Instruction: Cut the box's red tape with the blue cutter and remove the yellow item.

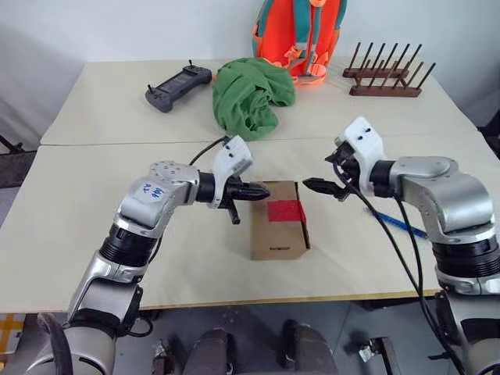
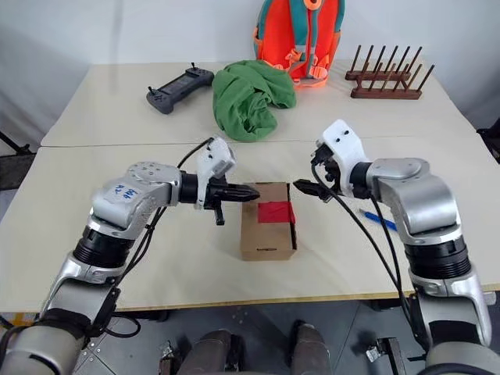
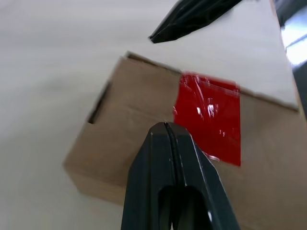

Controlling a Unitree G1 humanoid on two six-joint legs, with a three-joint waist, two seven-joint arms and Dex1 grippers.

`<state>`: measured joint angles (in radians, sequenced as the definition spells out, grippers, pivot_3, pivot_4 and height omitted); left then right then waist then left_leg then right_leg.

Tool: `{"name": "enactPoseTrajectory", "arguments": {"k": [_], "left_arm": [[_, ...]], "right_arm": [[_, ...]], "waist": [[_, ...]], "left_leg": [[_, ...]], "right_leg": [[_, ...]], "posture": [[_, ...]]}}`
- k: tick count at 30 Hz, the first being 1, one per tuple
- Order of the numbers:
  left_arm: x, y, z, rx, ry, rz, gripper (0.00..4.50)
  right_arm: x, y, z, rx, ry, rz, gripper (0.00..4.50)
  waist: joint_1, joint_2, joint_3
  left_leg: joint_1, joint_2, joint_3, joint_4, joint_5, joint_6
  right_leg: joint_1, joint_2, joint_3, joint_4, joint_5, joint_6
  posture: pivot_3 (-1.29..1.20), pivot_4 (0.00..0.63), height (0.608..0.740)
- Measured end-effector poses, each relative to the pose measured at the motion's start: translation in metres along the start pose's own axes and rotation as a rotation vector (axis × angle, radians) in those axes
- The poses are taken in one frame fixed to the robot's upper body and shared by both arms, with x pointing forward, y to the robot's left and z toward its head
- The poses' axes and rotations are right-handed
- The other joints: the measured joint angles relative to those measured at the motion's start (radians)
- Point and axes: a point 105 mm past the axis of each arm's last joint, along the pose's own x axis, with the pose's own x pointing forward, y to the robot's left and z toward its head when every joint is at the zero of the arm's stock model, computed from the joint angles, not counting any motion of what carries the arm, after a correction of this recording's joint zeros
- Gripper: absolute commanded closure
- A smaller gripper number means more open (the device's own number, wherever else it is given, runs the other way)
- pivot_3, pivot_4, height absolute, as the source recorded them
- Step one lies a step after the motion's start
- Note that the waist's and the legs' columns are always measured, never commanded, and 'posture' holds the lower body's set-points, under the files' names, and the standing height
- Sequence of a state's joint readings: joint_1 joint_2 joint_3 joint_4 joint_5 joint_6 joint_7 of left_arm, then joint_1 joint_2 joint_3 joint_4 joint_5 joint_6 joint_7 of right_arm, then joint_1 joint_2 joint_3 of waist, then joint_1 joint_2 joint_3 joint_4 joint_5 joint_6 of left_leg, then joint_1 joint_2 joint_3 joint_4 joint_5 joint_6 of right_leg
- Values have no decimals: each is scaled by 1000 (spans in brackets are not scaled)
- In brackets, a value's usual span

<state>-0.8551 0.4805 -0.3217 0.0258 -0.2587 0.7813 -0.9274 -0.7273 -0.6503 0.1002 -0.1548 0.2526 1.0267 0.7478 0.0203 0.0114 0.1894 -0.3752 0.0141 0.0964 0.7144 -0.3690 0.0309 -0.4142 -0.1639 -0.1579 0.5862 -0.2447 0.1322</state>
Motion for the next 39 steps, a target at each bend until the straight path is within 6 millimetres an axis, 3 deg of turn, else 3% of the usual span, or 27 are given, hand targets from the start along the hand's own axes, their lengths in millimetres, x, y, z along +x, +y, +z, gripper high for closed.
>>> {"name": "enactPoseTrajectory", "arguments": {"k": [4, 8, 12, 16, 18, 24, 34, 39], "left_arm": [[3, 5, 1, 75, 21, -4, 4500], [3, 6, 1, 103, 22, -6, 4500], [3, 5, 1, 111, 22, -7, 4500], [3, 6, 1, 116, 24, -6, 4500], [3, 5, 1, 118, 24, -6, 4500], [3, 5, 1, 124, 25, -4, 4500], [4, 3, -1, 128, 25, -3, 4500], [2, 3, -3, 128, 27, 5, 4500]], "right_arm": [[4, 0, -16, 29, 38, -2, 39], [5, -1, -15, 32, 25, -14, 39], [2, 1, -6, 44, -8, -20, 39], [-11, -3, 21, 61, -101, -46, 39], [-12, 1, 24, 64, -117, -27, 39], [-1, 23, -4, 71, -26, 53, 39], [-12, 14, -13, -58, -2, 29, 39], [-16, 2, -51, -31, 141, 1, 39]], "waist": [[0, 0, 0], [-1, 0, 0], [0, 0, 0], [0, 0, 0], [0, 0, 0], [0, 0, 0], [5, -1, -1], [2, -2, -2]], "left_leg": [[0, 0, 0, 0, 0, 0], [1, 0, 0, 0, 0, 0], [0, 0, 0, 1, 0, 0], [1, 1, 0, 1, 0, 0], [1, 1, 0, 1, 0, 0], [1, 0, 0, 1, 0, 0], [4, 0, -1, 1, 0, 0], [4, 0, -1, 1, 0, 0]], "right_leg": [[0, 0, 0, 0, 0, 0], [0, 0, 0, 0, 0, 0], [0, 0, 1, 1, 0, 0], [0, 0, 0, 1, 0, 0], [0, 0, 0, 1, 0, 0], [0, 0, 1, 1, 0, 0], [4, 0, 1, 1, 0, 0], [4, 0, 1, 0, 0, 0]], "posture": [[0, 150, 740], [0, 150, 740], [0, 150, 740], [0, 150, 740], [0, 150, 740], [0, 150, 740], [0, 150, 740], [0, 150, 740]]}}
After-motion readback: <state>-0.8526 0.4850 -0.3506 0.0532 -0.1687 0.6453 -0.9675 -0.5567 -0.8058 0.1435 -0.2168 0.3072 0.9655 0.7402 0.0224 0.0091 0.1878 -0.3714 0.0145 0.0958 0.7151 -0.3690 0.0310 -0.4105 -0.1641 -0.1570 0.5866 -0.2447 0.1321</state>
